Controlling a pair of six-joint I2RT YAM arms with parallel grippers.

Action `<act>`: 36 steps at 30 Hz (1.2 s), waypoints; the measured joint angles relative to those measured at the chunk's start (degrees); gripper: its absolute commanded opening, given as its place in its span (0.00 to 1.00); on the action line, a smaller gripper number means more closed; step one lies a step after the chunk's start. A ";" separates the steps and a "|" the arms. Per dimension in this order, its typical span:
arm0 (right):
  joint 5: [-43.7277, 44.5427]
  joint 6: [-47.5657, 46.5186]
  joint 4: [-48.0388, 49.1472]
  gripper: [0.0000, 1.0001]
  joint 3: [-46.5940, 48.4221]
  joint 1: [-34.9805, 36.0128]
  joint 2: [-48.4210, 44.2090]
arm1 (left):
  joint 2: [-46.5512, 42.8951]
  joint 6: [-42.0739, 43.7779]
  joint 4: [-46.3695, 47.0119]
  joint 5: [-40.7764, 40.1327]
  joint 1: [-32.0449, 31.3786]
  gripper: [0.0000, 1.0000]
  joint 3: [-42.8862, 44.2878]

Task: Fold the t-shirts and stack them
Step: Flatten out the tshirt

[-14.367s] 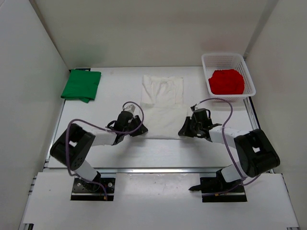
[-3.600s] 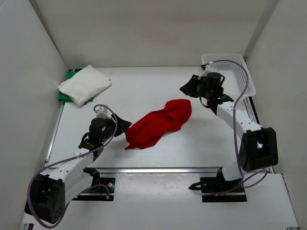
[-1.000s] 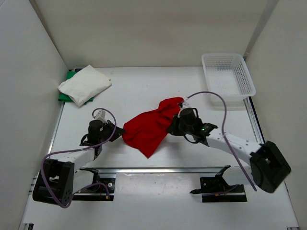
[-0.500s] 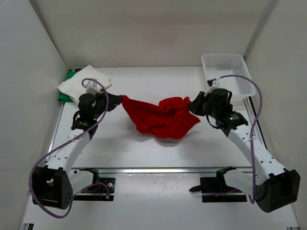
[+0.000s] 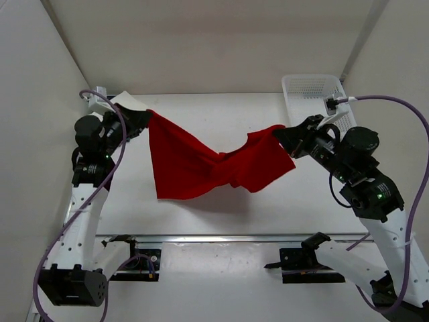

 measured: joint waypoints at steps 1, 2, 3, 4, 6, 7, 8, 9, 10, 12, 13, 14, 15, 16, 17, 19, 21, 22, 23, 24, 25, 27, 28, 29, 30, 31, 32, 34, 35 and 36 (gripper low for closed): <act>0.13 -0.28 0.07 0.00 -0.24 -0.57 -0.31 | 0.85 0.50 -0.31 0.07 0.26 0.01 1.42; -0.15 -0.35 0.81 0.00 -1.09 -2.12 -0.42 | 2.03 0.96 -0.28 0.04 0.52 0.01 2.67; -1.49 -0.35 2.23 0.00 -2.93 -4.50 -0.42 | 3.06 1.27 -0.11 0.00 0.68 0.02 3.39; -4.39 -0.24 4.04 0.00 -5.55 -8.13 -0.02 | 4.92 1.75 0.44 -0.17 0.83 0.02 3.74; -8.76 0.48 7.69 0.00 -11.74 -15.43 2.45 | 9.27 2.64 0.68 -0.59 0.68 0.01 4.31; -9.75 0.94 9.16 0.00 -14.71 -17.75 4.48 | 12.48 3.15 0.70 -1.05 0.26 0.02 4.85; -10.58 1.36 11.58 0.00 -18.43 -19.71 7.65 | 16.57 3.76 0.63 -1.84 -0.22 0.03 5.75; -11.10 1.66 13.31 0.00 -21.33 -20.57 10.16 | 21.07 4.48 0.66 -2.82 -0.98 0.03 6.99; -11.47 1.90 15.28 0.00 -24.06 -20.83 13.94 | 25.42 5.16 0.66 -3.96 -1.77 0.04 8.37; -12.83 2.80 17.88 0.00 -28.41 -21.55 22.10 | 35.95 6.34 -0.13 -5.49 -3.52 0.07 12.37; -13.92 3.45 18.25 0.00 -29.33 -21.90 26.10 | 41.27 6.62 -1.01 -5.79 -4.13 0.07 15.21; -15.17 4.15 18.80 0.00 -29.22 -22.53 30.18 | 47.04 6.71 -2.25 -6.10 -4.61 0.11 18.67; -15.80 4.59 19.65 0.00 -28.41 -23.15 33.38 | 51.41 6.88 -3.54 -6.01 -4.90 0.20 21.62; -16.33 5.11 19.91 0.04 -26.43 -23.91 36.68 | 55.63 7.06 -4.70 -6.01 -5.11 0.25 24.81; -16.50 5.46 20.17 0.15 -23.26 -24.61 40.06 | 59.14 7.13 -5.53 -5.97 -5.14 0.36 27.43; -15.78 5.75 19.41 0.31 -16.52 -25.20 44.13 | 62.10 7.43 -7.72 -6.60 -5.11 0.55 29.66; -14.34 5.95 20.50 0.43 -10.99 -25.33 45.44 | 61.29 7.74 -9.66 -7.78 -5.09 0.61 29.83; -13.62 5.92 21.94 0.46 -9.84 -25.33 44.72 | 60.11 7.74 -9.99 -8.37 -5.07 0.60 29.83; -12.94 6.12 23.37 0.47 -9.84 -25.20 43.10 | 58.47 7.80 -9.84 -8.85 -5.07 0.55 29.46; -12.20 6.43 24.11 0.48 -10.62 -25.07 40.96 | 56.06 7.58 -8.92 -9.05 -5.03 0.51 28.28; -11.45 7.19 26.08 0.48 -12.94 -24.76 38.12 | 52.74 7.50 -6.99 -9.18 -4.81 0.49 25.49; -9.62 8.90 29.92 0.44 -20.90 -23.43 30.23 | 43.95 6.93 -4.31 -9.25 -4.57 0.42 17.07; -8.46 9.92 32.33 0.39 -26.23 -21.97 25.77 | 39.21 6.58 -2.03 -9.22 -4.31 0.38 11.89; -7.74 10.73 33.73 0.35 -31.17 -20.24 21.92 | 34.69 6.14 -0.96 -9.25 -3.89 0.36 6.86; -7.23 11.54 34.60 0.34 -36.02 -17.79 18.25 | 30.62 5.73 -0.28 -9.29 -3.32 0.35 2.05; -6.71 12.17 34.91 0.32 -39.91 -14.97 15.65 | 26.71 5.38 1.01 -9.31 -2.40 0.35 -3.19; -6.29 12.61 34.88 0.31 -42.62 -12.83 14.29 | 24.06 5.16 1.20 -9.53 -1.51 0.35 -7.15; -6.19 13.11 34.67 0.31 -47.23 -8.20 12.44 | 19.85 4.79 0.96 -10.14 1.16 0.35 -15.34; -6.19 13.29 34.42 0.31 -49.18 -6.64 11.39 | 18.25 4.50 0.46 -10.38 2.73 0.34 -19.06; -6.16 13.49 34.16 0.31 -50.88 -5.66 9.97 | 16.59 4.00 -0.33 -10.58 4.68 0.35 -22.75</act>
